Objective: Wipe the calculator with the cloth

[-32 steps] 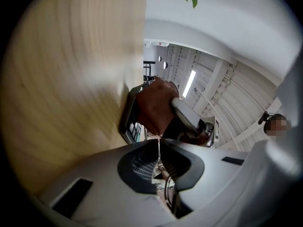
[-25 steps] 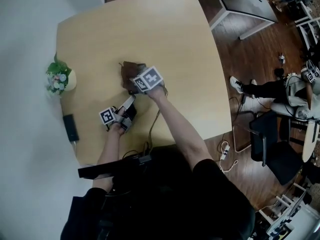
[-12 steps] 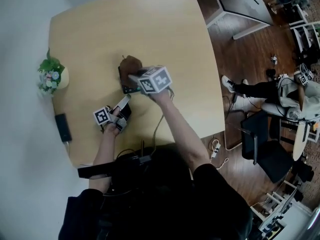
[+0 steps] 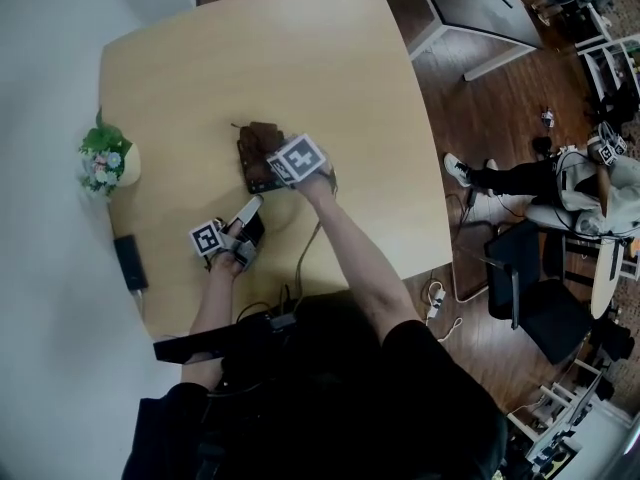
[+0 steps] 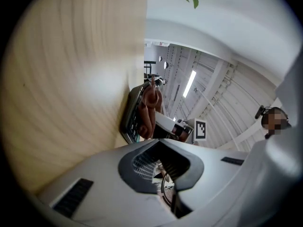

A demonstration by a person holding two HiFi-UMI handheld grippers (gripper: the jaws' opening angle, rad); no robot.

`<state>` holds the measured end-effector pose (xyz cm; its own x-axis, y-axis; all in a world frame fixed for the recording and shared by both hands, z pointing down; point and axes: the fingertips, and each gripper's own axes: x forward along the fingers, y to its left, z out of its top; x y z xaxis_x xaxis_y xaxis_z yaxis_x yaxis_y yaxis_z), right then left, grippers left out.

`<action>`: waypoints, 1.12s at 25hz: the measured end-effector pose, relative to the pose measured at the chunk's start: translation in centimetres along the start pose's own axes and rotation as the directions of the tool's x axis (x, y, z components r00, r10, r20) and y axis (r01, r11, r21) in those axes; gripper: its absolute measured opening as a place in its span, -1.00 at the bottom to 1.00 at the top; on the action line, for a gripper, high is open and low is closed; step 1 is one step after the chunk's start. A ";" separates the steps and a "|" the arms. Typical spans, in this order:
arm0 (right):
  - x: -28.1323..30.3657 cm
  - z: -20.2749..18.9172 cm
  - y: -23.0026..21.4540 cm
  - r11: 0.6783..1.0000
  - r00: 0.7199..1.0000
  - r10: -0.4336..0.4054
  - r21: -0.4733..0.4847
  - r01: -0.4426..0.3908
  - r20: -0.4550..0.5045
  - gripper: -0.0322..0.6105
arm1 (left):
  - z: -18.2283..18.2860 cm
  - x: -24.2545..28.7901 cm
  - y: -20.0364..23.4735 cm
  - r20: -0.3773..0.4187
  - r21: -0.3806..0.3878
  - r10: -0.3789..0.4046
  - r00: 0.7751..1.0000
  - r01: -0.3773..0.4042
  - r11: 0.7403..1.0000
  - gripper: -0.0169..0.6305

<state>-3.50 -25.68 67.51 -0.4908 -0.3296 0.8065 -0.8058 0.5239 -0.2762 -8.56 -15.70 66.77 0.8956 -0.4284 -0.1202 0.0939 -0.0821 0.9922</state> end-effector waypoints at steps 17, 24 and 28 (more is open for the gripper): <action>-0.4 4.6 6.9 0.979 0.974 0.193 -0.087 -0.184 0.118 -0.73 | -0.1 0.0 -0.3 0.008 -0.002 -0.009 1.000 0.009 1.000 -0.92; 0.5 0.5 1.0 0.999 0.999 0.046 0.008 -0.046 0.009 -0.73 | 0.0 0.0 0.1 -0.003 0.004 0.005 1.000 -0.005 1.000 -0.92; -1.9 -2.4 -3.4 0.995 1.000 0.001 0.100 -0.002 0.011 -0.72 | -0.1 0.0 0.1 0.001 -0.005 0.002 1.000 -0.002 1.000 -0.92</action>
<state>0.91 -24.95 68.14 -0.4949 -0.3376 0.8007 -0.8340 0.4433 -0.3286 -8.52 -15.62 66.92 0.8955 -0.4291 -0.1181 0.0943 -0.0764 0.9926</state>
